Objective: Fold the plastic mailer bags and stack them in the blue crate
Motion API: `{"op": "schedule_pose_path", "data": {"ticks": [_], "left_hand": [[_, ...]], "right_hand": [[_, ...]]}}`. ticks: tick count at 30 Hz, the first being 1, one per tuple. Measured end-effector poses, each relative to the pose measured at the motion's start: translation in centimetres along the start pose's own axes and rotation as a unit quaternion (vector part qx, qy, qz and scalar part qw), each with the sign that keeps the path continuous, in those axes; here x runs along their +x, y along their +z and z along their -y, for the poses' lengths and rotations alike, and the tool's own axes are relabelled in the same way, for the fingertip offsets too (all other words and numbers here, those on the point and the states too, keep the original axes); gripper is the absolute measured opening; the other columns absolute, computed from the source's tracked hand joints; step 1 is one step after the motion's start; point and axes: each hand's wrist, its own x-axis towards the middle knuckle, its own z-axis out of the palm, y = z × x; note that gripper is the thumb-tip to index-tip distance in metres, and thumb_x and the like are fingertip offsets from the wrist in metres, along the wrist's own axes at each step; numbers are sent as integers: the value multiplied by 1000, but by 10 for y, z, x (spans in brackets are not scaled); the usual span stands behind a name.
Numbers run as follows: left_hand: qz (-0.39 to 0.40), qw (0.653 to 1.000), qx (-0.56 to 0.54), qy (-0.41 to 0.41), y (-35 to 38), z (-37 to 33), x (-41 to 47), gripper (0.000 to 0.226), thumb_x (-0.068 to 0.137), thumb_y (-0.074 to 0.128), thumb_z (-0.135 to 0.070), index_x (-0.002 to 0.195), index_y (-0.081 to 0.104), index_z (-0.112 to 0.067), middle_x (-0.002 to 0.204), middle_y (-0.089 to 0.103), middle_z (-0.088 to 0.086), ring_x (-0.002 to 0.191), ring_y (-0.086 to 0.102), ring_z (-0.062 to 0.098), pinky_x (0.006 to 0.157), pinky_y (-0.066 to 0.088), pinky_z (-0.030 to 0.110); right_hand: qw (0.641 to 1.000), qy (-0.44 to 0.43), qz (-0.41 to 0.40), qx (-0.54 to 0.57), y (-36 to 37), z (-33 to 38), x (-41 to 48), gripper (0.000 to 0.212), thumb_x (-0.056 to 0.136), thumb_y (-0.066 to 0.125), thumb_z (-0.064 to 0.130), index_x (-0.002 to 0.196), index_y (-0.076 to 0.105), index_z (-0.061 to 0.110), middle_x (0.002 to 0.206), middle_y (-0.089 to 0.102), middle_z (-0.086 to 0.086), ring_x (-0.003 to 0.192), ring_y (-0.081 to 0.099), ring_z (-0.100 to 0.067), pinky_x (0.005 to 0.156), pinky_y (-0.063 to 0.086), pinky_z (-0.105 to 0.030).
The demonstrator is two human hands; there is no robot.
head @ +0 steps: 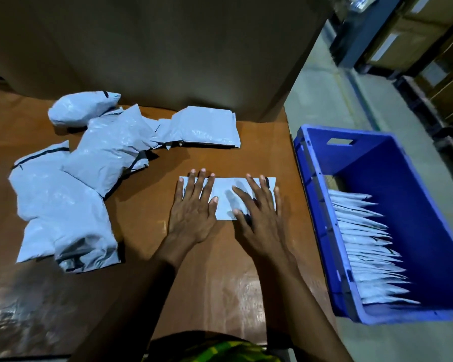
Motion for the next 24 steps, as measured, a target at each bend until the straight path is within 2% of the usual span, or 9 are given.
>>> {"op": "schedule_pose_path", "data": {"ticks": [3, 5, 7, 9, 11, 13, 18, 21, 24], "left_hand": [[7, 1000, -15, -6, 0, 0, 4, 62, 109, 18, -44, 166, 13, -19, 174, 4, 6, 161, -6, 24, 129, 1, 53], [17, 1000, -21, -3, 0, 0, 4, 64, 109, 14, -47, 167, 11, -20, 174, 2, 5, 160, -8, 24, 129, -2, 52], [21, 999, -40, -5, -5, 0, 4, 66, 108, 12, -49, 166, 13, -19, 174, 2, 5, 160, -9, 22, 129, -6, 51], [-7, 997, -82, -7, -13, -2, 1, 62, 110, 21, -47, 161, 31, -14, 171, 20, 9, 161, 3, 24, 129, -2, 51], [-55, 991, -121, 3, -20, -4, -9, 49, 109, 36, -40, 144, 53, -11, 160, 43, 11, 157, 21, 27, 128, 9, 54], [-81, 986, -143, 11, -22, -8, -22, 38, 104, 48, -37, 131, 60, -12, 149, 53, 10, 152, 32, 29, 125, 19, 53], [-57, 984, -167, 17, -24, -16, -35, 37, 91, 66, -48, 116, 64, -21, 145, 52, 4, 146, 37, 26, 115, 31, 48], [-54, 979, -197, -16, -32, -11, -32, 41, 82, 81, -45, 112, 64, -23, 141, 51, 3, 140, 41, 25, 108, 36, 44], [-78, 983, -166, -18, -39, -4, -25, 39, 77, 86, -25, 111, 66, -21, 133, 56, 5, 130, 49, 28, 102, 41, 44]], "right_hand": [[994, 48, 86, -42, -12, -15, -17, 54, 113, 23, 53, 165, 9, 45, 173, -13, 15, 159, -20, -12, 129, -5, -54], [991, 59, 119, -14, -14, -23, -17, 60, 111, 23, 58, 165, 0, 44, 171, -18, 17, 156, -25, -9, 128, -11, -49], [993, 69, 90, 16, -19, -28, -18, 65, 109, 41, 57, 166, 15, 39, 174, -1, 14, 160, -13, -10, 130, -5, -44], [996, 88, 8, 17, -19, -32, -26, 59, 101, 64, 48, 156, 47, 30, 168, 33, 7, 159, 18, -20, 127, 20, -47], [986, 147, -67, 46, -16, -30, -32, 51, 92, 78, 40, 138, 65, 25, 147, 58, 1, 139, 47, -26, 109, 46, -48], [973, 207, -83, 56, -15, -24, -33, 51, 87, 83, 41, 132, 67, 23, 129, 61, -1, 123, 52, -25, 91, 53, -42], [967, 193, -77, 144, -25, -21, -21, 28, 86, 84, 23, 114, 77, 24, 101, 67, 2, 99, 59, -21, 83, 55, -47], [953, 209, -78, 203, -37, -14, -16, 18, 91, 80, 18, 107, 81, 26, 104, 70, 3, 94, 68, -14, 85, 60, -44], [947, 208, -87, 227, -50, -13, -10, 16, 93, 79, 22, 109, 81, 25, 106, 71, 7, 94, 69, -7, 84, 62, -37]]}}
